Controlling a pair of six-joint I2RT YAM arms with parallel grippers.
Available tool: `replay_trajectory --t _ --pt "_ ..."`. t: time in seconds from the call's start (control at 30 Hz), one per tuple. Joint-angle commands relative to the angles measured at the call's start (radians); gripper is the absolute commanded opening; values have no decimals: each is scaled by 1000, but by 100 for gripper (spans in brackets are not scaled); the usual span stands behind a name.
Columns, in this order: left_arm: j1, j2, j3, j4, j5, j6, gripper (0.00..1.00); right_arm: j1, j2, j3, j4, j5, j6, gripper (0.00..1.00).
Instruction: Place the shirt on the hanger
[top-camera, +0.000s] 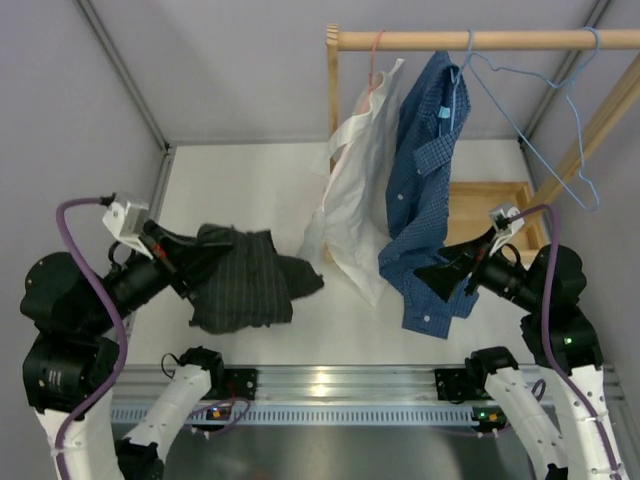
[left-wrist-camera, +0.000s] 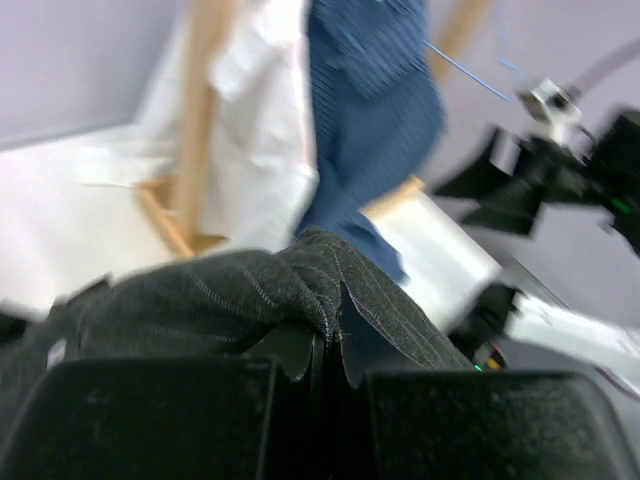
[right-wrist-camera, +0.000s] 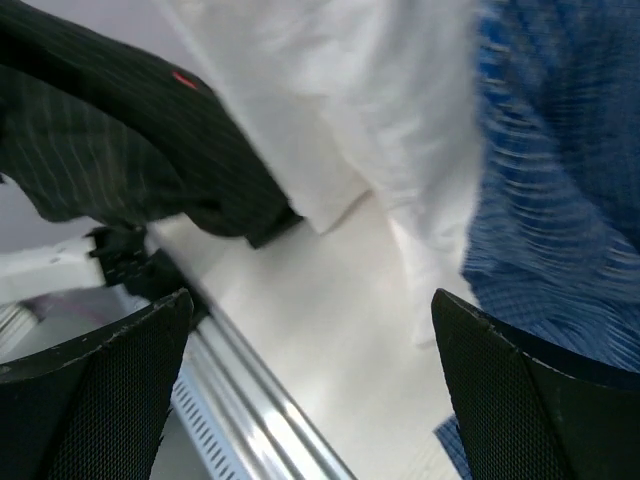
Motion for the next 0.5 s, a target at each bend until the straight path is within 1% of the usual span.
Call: replay_trajectory --t 0.0,0.07,0.1,0.13,0.17,0.2,0.23,0.27,0.3,0.33,0.4,0.47 --pt "-7 -43 -71 32 328 -31 0 16 33 -22 228 -359 64 99" --pt "-32 -76 -94 55 404 -84 0 25 52 -25 228 -399 70 99" --pt "-36 -82 -101 55 468 -100 0 44 72 -19 206 -387 44 100" --pt "-42 -89 -150 62 493 -120 4 57 79 -8 181 -366 28 99" --pt "-50 -115 -196 79 510 -159 11 68 88 -4 140 -317 4 99" --pt "-64 -131 -242 94 502 -170 23 85 104 -1 126 -295 -6 99" --pt "-70 -142 -346 95 495 -176 37 90 110 -1 119 -285 -7 99" --pt "-78 -148 -400 95 496 -183 69 93 116 -1 118 -269 -10 99" --pt "-99 -155 -448 96 502 -181 91 96 128 -2 118 -265 -12 99" --pt "-110 -156 -524 98 510 -181 98 94 135 -2 118 -258 -15 99" --pt "-157 -151 -561 98 491 -169 98 96 165 4 107 -228 -29 99" --pt "-179 -140 -559 96 441 -143 98 97 191 12 86 -217 -42 99"
